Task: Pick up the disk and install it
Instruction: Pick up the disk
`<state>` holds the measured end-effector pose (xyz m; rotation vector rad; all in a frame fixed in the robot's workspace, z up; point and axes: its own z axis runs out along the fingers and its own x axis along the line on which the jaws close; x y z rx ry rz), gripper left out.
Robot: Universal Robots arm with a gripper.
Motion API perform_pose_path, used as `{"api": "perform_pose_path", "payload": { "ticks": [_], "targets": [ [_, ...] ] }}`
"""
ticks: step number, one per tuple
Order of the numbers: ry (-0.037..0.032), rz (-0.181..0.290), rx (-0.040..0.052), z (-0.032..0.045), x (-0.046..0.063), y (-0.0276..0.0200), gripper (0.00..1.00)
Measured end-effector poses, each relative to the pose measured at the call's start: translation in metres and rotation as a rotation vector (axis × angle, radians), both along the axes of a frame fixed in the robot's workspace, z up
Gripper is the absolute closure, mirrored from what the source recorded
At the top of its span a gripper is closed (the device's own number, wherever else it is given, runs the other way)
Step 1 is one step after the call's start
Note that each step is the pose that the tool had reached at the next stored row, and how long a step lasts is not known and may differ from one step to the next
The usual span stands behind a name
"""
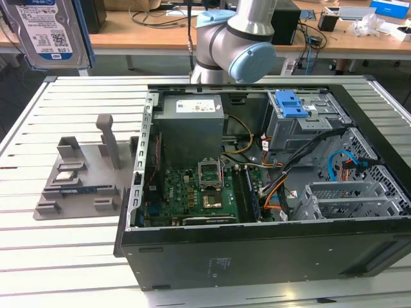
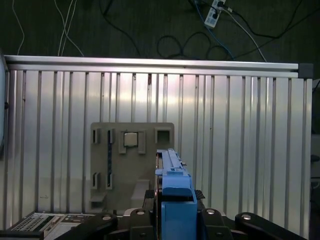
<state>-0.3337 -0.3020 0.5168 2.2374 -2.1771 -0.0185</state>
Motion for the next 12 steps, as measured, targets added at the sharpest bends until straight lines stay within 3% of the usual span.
{"api": "perform_pose_path", "payload": {
  "ticks": [4, 6, 12],
  "targets": [
    [0.0004, 0.000, 0.0000, 0.0000, 0.013, 0.0000, 0.64],
    [0.0009, 0.000, 0.0000, 0.0000, 0.027, 0.0000, 0.64],
    [0.0017, 0.000, 0.0000, 0.0000, 0.047, 0.0001, 0.64]
  ]
}}
